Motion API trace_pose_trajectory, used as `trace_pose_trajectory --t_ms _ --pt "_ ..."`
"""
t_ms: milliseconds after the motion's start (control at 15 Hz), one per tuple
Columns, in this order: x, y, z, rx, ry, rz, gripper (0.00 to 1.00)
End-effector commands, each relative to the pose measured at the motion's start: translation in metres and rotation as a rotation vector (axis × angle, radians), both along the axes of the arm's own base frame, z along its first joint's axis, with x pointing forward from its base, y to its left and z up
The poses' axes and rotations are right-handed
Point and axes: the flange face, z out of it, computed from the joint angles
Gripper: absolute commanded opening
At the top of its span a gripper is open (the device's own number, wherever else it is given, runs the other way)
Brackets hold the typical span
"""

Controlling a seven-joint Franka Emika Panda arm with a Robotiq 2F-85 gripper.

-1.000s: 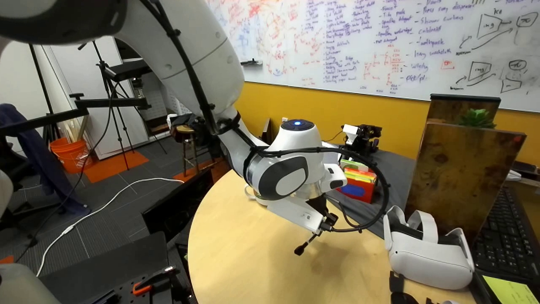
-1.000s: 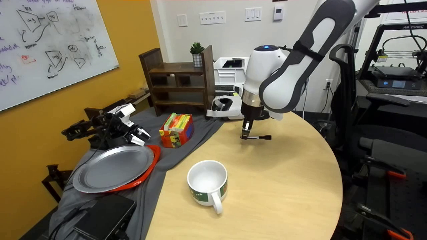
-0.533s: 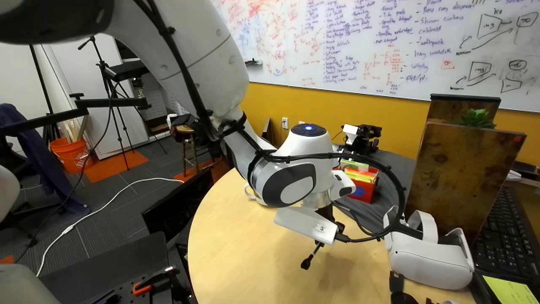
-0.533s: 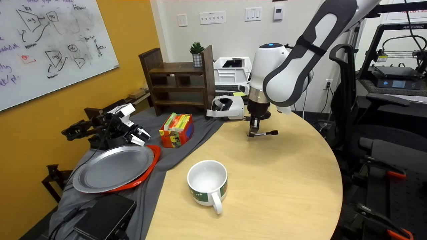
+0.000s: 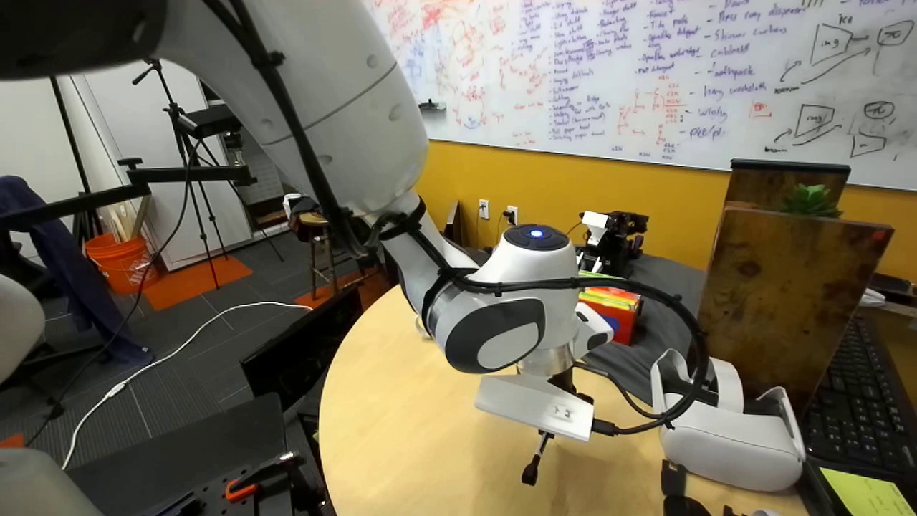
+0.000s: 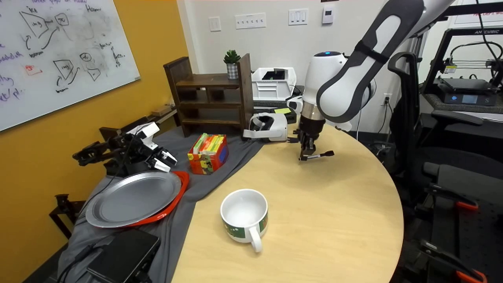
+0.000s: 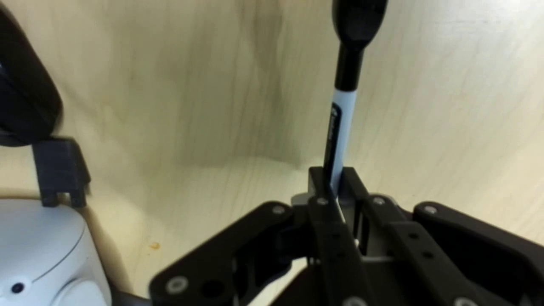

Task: Pick up the the pen from the table and move it to the right.

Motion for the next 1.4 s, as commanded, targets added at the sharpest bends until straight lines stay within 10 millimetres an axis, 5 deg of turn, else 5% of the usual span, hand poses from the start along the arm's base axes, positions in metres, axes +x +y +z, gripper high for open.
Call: trace_pose_trajectory --t_ms 0,267,333,467,933,1333 --pt "-0.004 -0.011 0.006 0.015 0.001 0.051 0.03" --pt "-0.005 -0.020 0.007 0.024 0.008 0.080 0.03" --pt "-0.006 -0.021 0.006 0.025 0.015 0.089 0.37" --pt "-0.008 -0.022 0.006 0.017 0.027 0.114 0.44" --pt "-0.005 -0.007 0.019 0.034 0.003 0.070 0.96" --pt "-0.001 0.027 0.047 0.113 -0.066 -0.021 1.00"
